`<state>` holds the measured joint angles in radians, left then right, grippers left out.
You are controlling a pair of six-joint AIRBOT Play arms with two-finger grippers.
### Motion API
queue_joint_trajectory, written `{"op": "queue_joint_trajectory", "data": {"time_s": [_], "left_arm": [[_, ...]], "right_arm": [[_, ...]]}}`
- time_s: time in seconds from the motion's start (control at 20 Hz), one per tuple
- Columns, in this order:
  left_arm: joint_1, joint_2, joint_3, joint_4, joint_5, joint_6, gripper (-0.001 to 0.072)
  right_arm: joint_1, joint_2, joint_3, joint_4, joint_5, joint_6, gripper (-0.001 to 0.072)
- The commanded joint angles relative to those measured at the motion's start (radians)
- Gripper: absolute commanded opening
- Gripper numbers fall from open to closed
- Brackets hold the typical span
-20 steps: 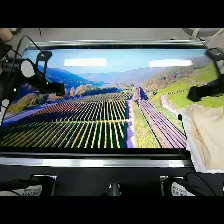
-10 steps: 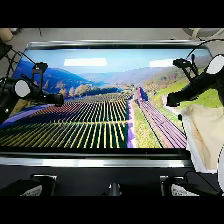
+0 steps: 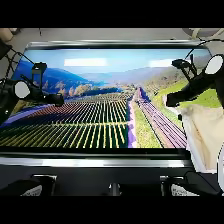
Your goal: Fold the shirts.
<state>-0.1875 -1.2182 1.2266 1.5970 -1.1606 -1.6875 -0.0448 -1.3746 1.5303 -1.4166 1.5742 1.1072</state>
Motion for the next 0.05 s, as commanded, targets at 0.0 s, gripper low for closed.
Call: {"op": "queue_joint_trajectory", "data": {"time_s": [0.0], "left_arm": [[0.001,0.0,0.0,0.0,0.002,0.0,0.0716]], "right_arm": [[0.001,-0.001,0.001,0.0,0.0,-0.001,0.0626]]}}
